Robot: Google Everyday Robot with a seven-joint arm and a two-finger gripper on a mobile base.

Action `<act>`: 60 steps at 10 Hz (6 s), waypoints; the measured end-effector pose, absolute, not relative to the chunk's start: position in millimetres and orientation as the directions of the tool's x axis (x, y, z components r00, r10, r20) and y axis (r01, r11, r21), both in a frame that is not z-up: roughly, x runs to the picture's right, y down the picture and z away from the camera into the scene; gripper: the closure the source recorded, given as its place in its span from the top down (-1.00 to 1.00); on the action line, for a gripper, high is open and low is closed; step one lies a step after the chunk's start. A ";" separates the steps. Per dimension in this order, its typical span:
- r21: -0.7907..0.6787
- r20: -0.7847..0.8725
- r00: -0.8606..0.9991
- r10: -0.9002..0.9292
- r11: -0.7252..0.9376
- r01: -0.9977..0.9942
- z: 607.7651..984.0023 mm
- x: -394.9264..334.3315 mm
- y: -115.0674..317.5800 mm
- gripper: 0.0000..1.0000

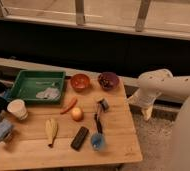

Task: Place sponge in red bowl

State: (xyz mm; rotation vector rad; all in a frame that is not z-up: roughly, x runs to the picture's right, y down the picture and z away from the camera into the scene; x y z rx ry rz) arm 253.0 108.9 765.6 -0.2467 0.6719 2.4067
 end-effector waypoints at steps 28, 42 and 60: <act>0.247 -0.404 -0.486 0.775 -0.419 -0.874 740.3 120.1 100.4 0.60; 0.082 -0.494 -0.220 0.841 -0.207 -0.975 745.4 -20.3 111.5 0.60; -0.191 -0.502 0.170 0.848 0.083 -0.978 743.6 -209.4 104.0 0.60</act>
